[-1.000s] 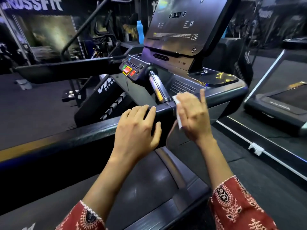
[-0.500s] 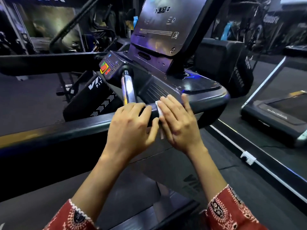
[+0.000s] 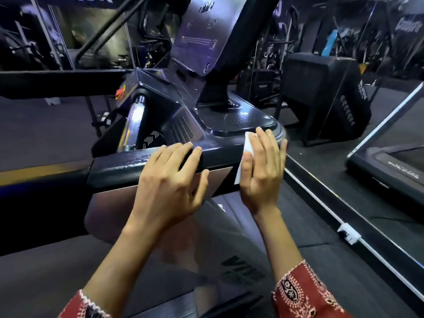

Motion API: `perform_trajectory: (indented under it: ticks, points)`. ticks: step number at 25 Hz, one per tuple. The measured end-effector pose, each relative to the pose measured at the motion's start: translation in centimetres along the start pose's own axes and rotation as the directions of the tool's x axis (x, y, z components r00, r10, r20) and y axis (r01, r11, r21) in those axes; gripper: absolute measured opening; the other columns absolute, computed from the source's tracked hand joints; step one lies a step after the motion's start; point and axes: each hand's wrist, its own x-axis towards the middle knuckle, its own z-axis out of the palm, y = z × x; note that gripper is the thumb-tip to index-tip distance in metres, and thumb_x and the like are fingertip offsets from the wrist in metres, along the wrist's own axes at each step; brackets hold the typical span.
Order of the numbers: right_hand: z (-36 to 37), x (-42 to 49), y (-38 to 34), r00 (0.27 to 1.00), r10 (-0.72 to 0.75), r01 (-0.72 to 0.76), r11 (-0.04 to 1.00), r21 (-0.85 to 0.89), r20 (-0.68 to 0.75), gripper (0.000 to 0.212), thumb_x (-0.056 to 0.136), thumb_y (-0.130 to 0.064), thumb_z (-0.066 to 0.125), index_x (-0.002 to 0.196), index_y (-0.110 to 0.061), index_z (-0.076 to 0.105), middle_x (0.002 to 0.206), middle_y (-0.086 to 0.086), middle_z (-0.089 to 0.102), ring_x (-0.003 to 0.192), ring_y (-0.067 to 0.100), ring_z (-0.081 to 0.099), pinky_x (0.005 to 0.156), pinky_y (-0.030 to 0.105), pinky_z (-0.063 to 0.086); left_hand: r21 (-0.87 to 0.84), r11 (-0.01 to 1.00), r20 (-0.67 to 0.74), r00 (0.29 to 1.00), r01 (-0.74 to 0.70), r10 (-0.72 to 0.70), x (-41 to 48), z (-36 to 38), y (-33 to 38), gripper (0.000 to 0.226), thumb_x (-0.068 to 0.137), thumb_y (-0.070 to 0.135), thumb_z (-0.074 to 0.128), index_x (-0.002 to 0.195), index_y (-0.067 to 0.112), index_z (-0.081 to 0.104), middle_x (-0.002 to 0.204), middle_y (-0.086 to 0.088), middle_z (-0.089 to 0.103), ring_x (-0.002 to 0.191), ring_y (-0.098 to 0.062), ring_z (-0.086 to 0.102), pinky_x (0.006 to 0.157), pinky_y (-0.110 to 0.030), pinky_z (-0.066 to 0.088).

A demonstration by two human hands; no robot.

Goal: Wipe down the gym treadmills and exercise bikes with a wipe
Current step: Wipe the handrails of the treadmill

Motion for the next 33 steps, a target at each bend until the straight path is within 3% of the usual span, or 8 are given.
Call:
perform_trajectory:
  ticks: [4, 9, 11, 15, 21, 24, 28, 33]
  points:
    - [0.7, -3.2, -0.3, 0.943, -0.332, 0.332, 0.943, 0.019, -0.007, 0.046, 0.101, -0.023, 0.028, 0.141, -0.003, 0.040, 0.146, 0.019, 0.041, 0.140, 0.032, 0.032, 0.117, 0.052, 0.015, -0.007, 0.999, -0.032, 0.999, -0.036, 0.036, -0.4, 0.9, 0.7, 0.032, 0.087, 0.019, 0.058, 0.109, -0.002, 0.068, 0.113, -0.019, 0.065, 0.103, -0.035, 0.062, 0.097, -0.042, 0.040]
    - [1.6, -4.3, -0.4, 0.993, -0.109, 0.114, 0.986, 0.122, -0.048, 0.052, 0.103, -0.025, 0.024, 0.153, -0.014, 0.013, 0.161, 0.003, -0.001, 0.148, 0.027, 0.005, 0.119, 0.049, 0.005, 0.073, 0.996, -0.095, 0.994, -0.041, 0.048, -1.6, 1.0, 0.5, 0.032, 0.087, 0.017, 0.058, 0.113, 0.000, 0.068, 0.118, -0.018, 0.064, 0.109, -0.033, 0.061, 0.103, -0.044, 0.040]
    - [1.5, -4.6, -0.2, 0.943, -0.331, 0.332, 0.940, 0.078, -0.027, 0.052, 0.102, -0.023, 0.027, 0.152, -0.011, 0.018, 0.161, 0.007, 0.010, 0.147, 0.026, 0.012, 0.119, 0.047, 0.006, 0.089, 0.995, -0.106, 0.993, -0.035, 0.045, -1.7, 0.8, 0.1, 0.032, 0.087, 0.019, 0.059, 0.112, 0.001, 0.068, 0.117, -0.017, 0.065, 0.108, -0.031, 0.061, 0.102, -0.044, 0.040]
    - [0.3, 0.6, -1.6, 0.998, 0.065, -0.067, 0.993, 0.101, 0.027, 0.042, 0.101, -0.022, 0.032, 0.121, 0.004, 0.059, 0.126, 0.022, 0.058, 0.125, 0.038, 0.049, 0.117, 0.047, 0.015, 0.108, 0.994, -0.115, 0.993, 0.005, 0.008, -1.6, 0.2, -0.3, 0.034, 0.088, 0.024, 0.056, 0.109, 0.001, 0.069, 0.114, -0.016, 0.066, 0.104, -0.031, 0.064, 0.098, -0.044, 0.043]
    - [-0.2, 2.5, -0.4, 0.920, -0.360, 0.352, 0.933, 0.077, 0.152, 0.044, 0.101, -0.027, 0.036, 0.114, 0.002, 0.066, 0.116, 0.017, 0.066, 0.110, 0.033, 0.061, 0.112, 0.054, 0.024, 0.078, 0.997, -0.132, 0.991, 0.019, -0.009, -1.4, 0.4, -0.3, 0.035, 0.089, 0.024, 0.054, 0.106, -0.002, 0.069, 0.111, -0.017, 0.067, 0.103, -0.031, 0.062, 0.096, -0.043, 0.043]
    - [-0.4, 1.1, 1.7, 0.998, -0.013, 0.012, 1.000, 0.028, 0.064, 0.052, 0.103, -0.032, 0.026, 0.123, 0.002, 0.060, 0.132, 0.022, 0.056, 0.128, 0.039, 0.046, 0.115, 0.057, 0.013, 0.082, 0.997, -0.131, 0.991, 0.001, 0.010, -1.1, 0.8, 0.1, 0.033, 0.088, 0.022, 0.056, 0.108, -0.001, 0.069, 0.112, -0.016, 0.067, 0.105, -0.029, 0.061, 0.099, -0.042, 0.042]
    - [0.7, -2.9, 1.6, 0.934, -0.356, 0.355, 0.932, 0.076, 0.005, 0.047, 0.101, -0.026, 0.030, 0.144, -0.005, 0.036, 0.151, 0.018, 0.034, 0.142, 0.032, 0.028, 0.117, 0.052, 0.014, 0.068, 0.996, -0.128, 0.989, -0.064, 0.073, -0.7, 2.1, 1.2, 0.033, 0.087, 0.018, 0.057, 0.112, 0.000, 0.068, 0.117, -0.017, 0.065, 0.110, -0.030, 0.059, 0.102, -0.042, 0.039]
    - [2.2, -5.7, 1.9, 0.988, -0.141, 0.152, 0.966, 0.210, -0.065, 0.056, 0.103, -0.026, 0.024, 0.154, -0.015, 0.003, 0.161, 0.003, -0.005, 0.148, 0.026, -0.001, 0.119, 0.045, 0.000, 0.111, 0.990, -0.145, 0.984, -0.083, 0.099, -1.7, 3.2, 2.2, 0.038, 0.085, 0.015, 0.060, 0.120, 0.001, 0.064, 0.128, -0.019, 0.058, 0.121, -0.029, 0.052, 0.107, -0.045, 0.034]
